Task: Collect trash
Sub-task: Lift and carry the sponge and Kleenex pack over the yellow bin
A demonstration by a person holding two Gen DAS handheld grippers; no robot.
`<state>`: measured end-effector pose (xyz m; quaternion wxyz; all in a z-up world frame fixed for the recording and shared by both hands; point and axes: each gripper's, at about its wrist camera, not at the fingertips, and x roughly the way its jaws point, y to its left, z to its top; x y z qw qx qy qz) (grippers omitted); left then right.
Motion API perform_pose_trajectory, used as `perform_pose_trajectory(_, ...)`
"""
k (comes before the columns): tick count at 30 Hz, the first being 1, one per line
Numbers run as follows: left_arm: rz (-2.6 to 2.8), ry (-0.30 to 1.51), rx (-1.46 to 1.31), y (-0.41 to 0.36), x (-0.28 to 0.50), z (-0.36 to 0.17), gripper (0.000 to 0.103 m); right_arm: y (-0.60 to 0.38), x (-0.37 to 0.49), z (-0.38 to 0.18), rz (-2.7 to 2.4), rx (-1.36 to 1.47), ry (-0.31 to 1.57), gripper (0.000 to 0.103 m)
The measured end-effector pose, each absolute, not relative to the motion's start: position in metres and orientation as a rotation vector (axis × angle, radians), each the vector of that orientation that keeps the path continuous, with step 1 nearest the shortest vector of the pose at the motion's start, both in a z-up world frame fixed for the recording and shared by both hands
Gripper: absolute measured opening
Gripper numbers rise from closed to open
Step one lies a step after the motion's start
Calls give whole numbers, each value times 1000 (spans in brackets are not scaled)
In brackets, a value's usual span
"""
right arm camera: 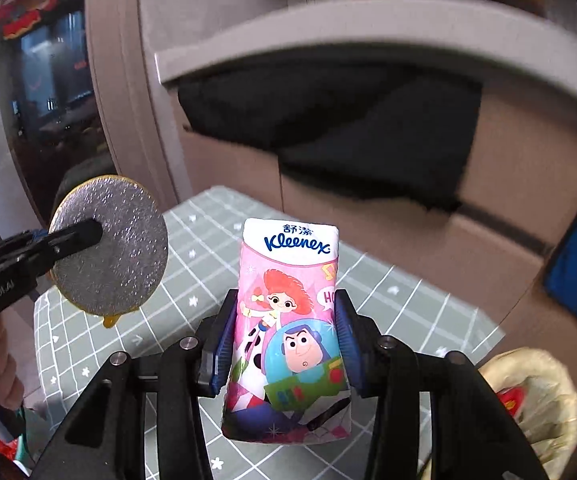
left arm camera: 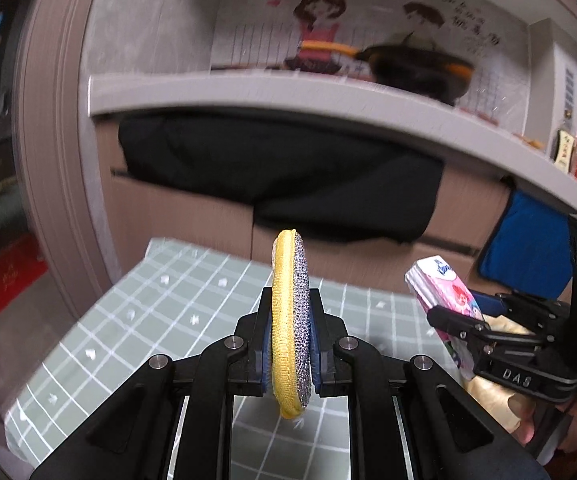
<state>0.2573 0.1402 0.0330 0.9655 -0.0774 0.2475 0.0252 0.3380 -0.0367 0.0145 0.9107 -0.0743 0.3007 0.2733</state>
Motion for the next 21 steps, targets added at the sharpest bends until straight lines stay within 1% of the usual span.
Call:
perform_pose_trajectory(5,25,418,-106,111,245,68,15,-62,317,47,527,-153,527,43)
perform_pose_trajectory(11,-45,346,-68,65,235,93,15,-109,293,74,480,-129,447,43)
perform_pose_trajectory(16,-136,288,-63,24,234,108,15,-146,281,87,416,-110,403,43)
perform_pose_trajectory(21,-237,290,-64,-21,242,108,15,-195,269,94,344,-71,381,43)
